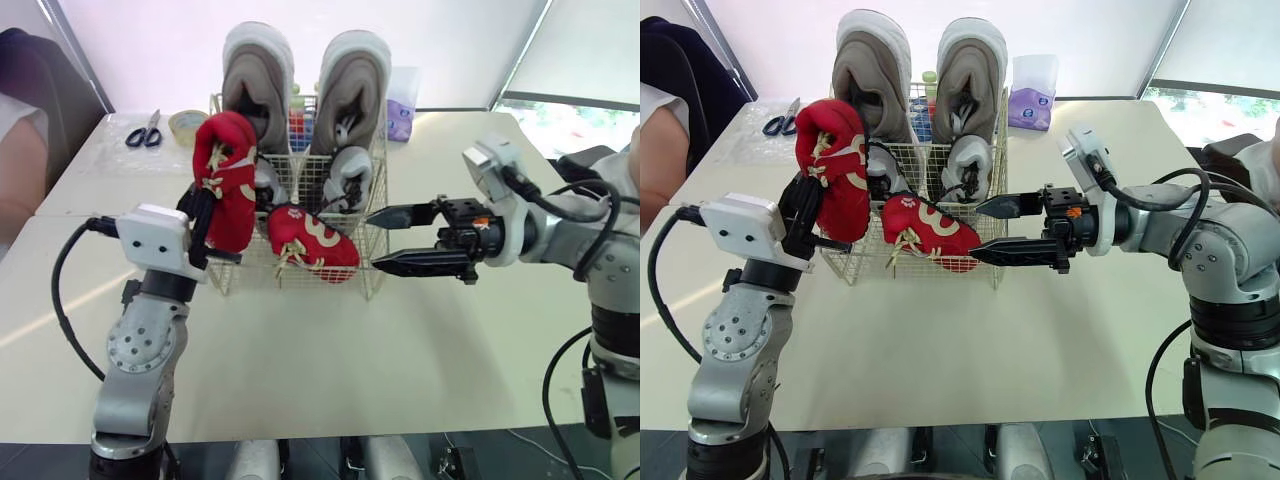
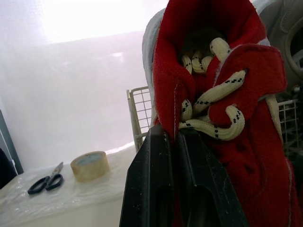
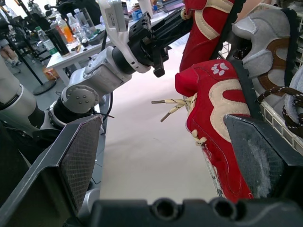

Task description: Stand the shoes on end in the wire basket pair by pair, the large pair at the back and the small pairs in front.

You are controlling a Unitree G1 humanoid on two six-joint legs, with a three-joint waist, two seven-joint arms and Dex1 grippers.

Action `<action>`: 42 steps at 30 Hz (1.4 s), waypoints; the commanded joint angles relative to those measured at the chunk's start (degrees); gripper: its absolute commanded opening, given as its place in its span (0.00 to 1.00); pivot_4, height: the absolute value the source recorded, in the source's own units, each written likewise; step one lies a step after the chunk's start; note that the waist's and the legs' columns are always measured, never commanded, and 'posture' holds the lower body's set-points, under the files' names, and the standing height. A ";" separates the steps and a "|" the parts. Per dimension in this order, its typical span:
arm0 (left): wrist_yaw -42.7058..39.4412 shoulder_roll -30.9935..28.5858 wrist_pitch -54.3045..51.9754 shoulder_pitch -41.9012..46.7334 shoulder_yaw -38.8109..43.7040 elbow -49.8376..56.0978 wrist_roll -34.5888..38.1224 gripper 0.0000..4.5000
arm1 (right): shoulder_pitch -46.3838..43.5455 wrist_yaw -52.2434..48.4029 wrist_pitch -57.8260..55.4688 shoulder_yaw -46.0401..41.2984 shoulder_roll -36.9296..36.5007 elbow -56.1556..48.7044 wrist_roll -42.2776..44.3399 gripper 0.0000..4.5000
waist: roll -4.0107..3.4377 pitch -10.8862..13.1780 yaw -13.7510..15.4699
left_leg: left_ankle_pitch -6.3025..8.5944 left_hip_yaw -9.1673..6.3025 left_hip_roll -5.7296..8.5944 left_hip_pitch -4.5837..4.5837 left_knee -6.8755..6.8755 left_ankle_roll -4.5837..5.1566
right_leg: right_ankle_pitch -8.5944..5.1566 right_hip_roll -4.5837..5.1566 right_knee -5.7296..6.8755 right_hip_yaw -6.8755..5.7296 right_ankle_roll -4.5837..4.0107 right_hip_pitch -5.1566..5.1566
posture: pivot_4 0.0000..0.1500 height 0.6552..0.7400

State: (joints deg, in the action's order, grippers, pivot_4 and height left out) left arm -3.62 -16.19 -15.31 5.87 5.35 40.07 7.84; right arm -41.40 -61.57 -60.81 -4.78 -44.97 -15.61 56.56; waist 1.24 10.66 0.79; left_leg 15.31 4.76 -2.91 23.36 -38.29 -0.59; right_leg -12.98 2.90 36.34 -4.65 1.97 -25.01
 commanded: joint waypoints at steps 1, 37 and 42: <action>-0.41 0.68 1.21 -1.44 -0.20 2.12 -0.79 0.01 | -1.25 0.08 1.38 -0.67 0.53 -0.33 0.41 1.00 | 0.00 0.00 0.02 | 0.00 0.00 0.00 0.00 0.00 0.00 | 0.00 0.00 0.00 0.00 0.00 0.00 | 1.00 1.00; -12.68 -11.33 -16.32 -34.00 23.33 19.03 37.49 0.63 | 6.60 2.04 0.11 -2.77 -1.47 -3.87 2.65 1.00 | -0.06 -0.04 -0.09 | 0.01 -0.01 -0.05 0.02 0.03 0.00 | -0.04 -0.02 -0.02 0.02 -0.02 -0.09 | 1.00 1.00; -17.90 -22.56 -22.82 -49.16 40.75 18.17 56.83 0.63 | 12.75 -0.35 0.79 -3.54 -6.61 -4.81 1.08 1.00 | -0.04 -0.02 0.03 | 0.01 -0.03 -0.04 0.02 0.03 0.00 | -0.16 0.00 -0.05 0.01 -0.19 -0.10 | 1.00 1.00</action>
State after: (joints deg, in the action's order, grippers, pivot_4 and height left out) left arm -19.14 -37.25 -37.03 -41.54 40.77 57.33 58.85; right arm -29.18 -60.53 -60.89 -5.91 -50.19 -18.82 57.80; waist 1.20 10.64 0.82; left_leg 15.32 4.72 -2.94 23.39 -38.27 -0.59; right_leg -13.17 2.90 36.24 -4.64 1.77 -25.09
